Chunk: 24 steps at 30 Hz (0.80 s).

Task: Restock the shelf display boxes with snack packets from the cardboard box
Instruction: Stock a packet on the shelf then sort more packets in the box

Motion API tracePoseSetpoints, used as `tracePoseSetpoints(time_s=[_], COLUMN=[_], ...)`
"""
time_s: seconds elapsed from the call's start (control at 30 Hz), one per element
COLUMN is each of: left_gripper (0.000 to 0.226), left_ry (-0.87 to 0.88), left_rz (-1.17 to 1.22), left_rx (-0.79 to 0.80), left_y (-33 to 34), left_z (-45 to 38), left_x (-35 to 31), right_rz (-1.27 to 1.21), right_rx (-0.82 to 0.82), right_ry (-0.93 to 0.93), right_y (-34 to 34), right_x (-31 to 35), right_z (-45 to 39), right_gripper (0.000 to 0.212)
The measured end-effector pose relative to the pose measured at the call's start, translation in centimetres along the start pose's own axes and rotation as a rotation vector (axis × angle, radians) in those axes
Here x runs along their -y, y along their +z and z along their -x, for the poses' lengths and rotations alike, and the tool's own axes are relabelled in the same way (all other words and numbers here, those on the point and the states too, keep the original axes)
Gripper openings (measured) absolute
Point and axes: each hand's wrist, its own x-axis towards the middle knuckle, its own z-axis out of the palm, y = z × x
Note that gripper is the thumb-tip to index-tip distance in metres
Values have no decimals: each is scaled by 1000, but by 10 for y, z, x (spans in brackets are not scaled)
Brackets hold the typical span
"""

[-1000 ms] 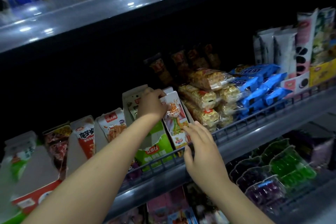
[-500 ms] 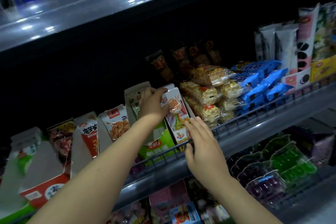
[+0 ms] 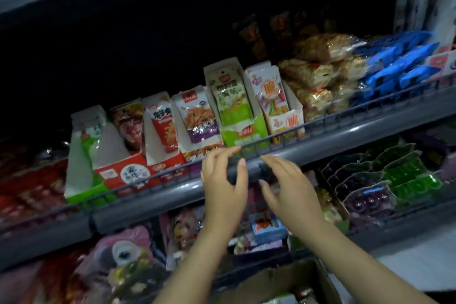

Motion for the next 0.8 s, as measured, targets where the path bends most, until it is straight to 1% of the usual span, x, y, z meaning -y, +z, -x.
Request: tracePoseSetpoints(time_s=[0.13,0.2,0.27,0.43,0.57,0.67,0.8], left_gripper=[30,23,17,21,22,25,36], left_ry=[-164,-276,-389,-711,-909,-1019,-1100], left_rz=[30,36,28,-22,-50,-95,-94], left_rx=[9,25,50,215,322,413,587], left_y=[-5,-3,2,20,35,46,56], left_z=[76,112,146,221,270,297,314], left_x=[36,55,73,123,156,178,194], right_rz=[-19,-17,-14,-14,-7,3,-13], right_rx=[150,247,332,516,613,671,768], right_ry=[57,127,216,384,539,621,720], right_y=[37,52,68,113,145,167,191], right_x=[-5,-11,-18,-44,-70,-88,-108], right_z=[50,78,109,180,218,240,263], right_gripper=[42,39,41,38,38,39,38])
